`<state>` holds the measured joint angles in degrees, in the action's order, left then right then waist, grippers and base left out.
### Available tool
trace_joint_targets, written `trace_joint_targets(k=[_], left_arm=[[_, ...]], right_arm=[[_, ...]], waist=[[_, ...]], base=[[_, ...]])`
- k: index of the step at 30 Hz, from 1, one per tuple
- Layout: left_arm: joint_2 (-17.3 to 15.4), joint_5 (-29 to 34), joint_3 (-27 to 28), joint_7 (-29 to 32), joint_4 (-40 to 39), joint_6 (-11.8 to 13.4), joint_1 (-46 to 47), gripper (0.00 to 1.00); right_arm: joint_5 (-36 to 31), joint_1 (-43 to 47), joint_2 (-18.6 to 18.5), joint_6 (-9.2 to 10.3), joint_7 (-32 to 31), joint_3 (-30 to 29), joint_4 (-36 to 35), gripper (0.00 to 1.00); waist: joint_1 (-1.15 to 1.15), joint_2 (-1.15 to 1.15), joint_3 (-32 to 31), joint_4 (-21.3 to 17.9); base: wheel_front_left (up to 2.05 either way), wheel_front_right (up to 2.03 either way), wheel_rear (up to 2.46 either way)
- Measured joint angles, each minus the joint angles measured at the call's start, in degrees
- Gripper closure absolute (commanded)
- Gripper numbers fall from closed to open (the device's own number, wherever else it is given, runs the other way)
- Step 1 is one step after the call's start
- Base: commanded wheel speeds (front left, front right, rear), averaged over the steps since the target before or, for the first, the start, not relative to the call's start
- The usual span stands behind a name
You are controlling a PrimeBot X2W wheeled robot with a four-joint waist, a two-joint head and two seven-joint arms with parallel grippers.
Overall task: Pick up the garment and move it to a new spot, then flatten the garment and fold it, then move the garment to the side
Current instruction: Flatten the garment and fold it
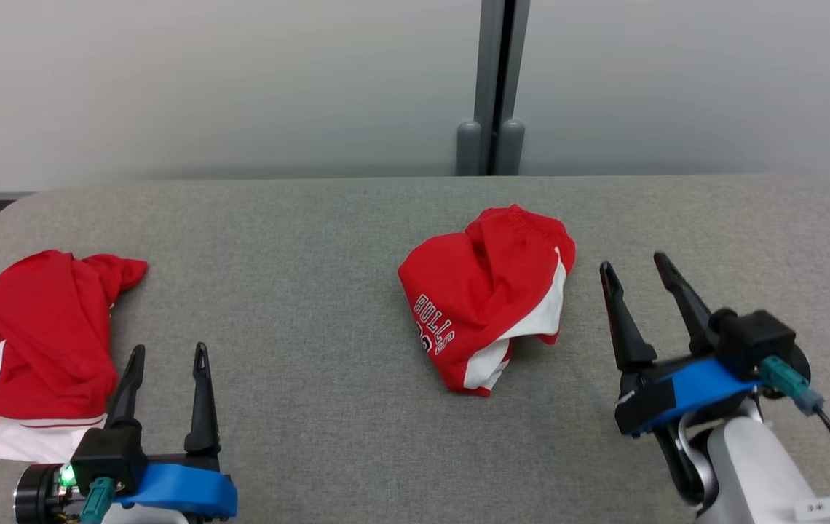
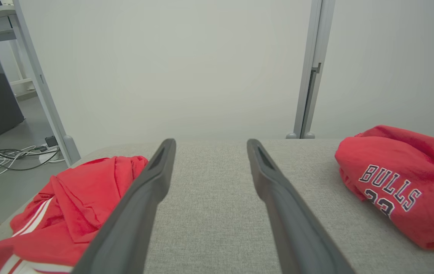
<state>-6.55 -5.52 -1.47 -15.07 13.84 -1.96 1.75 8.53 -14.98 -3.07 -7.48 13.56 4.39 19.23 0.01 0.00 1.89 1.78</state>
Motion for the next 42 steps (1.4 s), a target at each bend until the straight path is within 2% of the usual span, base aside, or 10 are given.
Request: trace_joint_targets(k=[10, 23, 28, 35, 36, 37, 42], left_arm=[[1.62, 0.03, -1.33, 0.00, 0.47, -0.60, 4.33, 0.00], [3.10, 0.04, -3.50, 0.00, 0.77, -1.46, 9.20, 0.00], [3.33, 0.00, -4.37, 0.00, 1.36, -1.46, 9.91, 0.00], [3.42, -0.01, -4.38, 0.00, 1.90, -1.53, 9.90, 0.00], [3.43, -0.01, -4.36, 0.00, 1.96, -1.54, 9.89, 0.00], [3.46, 0.00, -4.35, 0.00, 2.01, -1.54, 9.88, 0.00], [3.52, 0.08, -4.22, 0.00, 2.20, -1.63, 9.76, 0.00]], right_arm=[[0.16, -15.06, -4.42, 0.00, -3.50, 0.88, 8.00, 0.00], [1.69, -24.65, -7.89, 0.00, -5.13, -1.13, 30.28, 0.00], [3.28, -26.03, -7.65, 0.00, -3.92, -1.07, 38.34, 0.00], [5.47, -26.64, -5.98, 0.00, -2.27, 0.31, 44.22, 0.00], [6.03, -26.71, -5.82, 0.00, -1.85, 0.57, 44.56, 0.67], [6.53, -26.74, -5.64, 0.00, -1.32, 0.86, 44.77, 1.00], [8.04, -26.30, -5.67, -0.01, 0.99, 1.87, 43.61, 1.00]], waist=[[0.00, 0.00, 5.55, 4.38], [0.00, 0.01, 12.23, 10.67], [0.00, 0.01, 13.90, 13.35], [-0.01, 0.01, 13.80, 14.16], [-0.01, 0.01, 13.68, 14.10], [-0.01, 0.01, 13.55, 13.98], [-0.01, 0.01, 12.39, 13.02]], base=[[0.00, 0.00, 0.00], [0.00, 0.00, 0.00], [0.00, 0.00, 0.00], [0.00, 0.00, 0.00], [0.00, 0.00, 0.00], [0.00, 0.00, 0.00], [0.00, 0.00, 0.00]])
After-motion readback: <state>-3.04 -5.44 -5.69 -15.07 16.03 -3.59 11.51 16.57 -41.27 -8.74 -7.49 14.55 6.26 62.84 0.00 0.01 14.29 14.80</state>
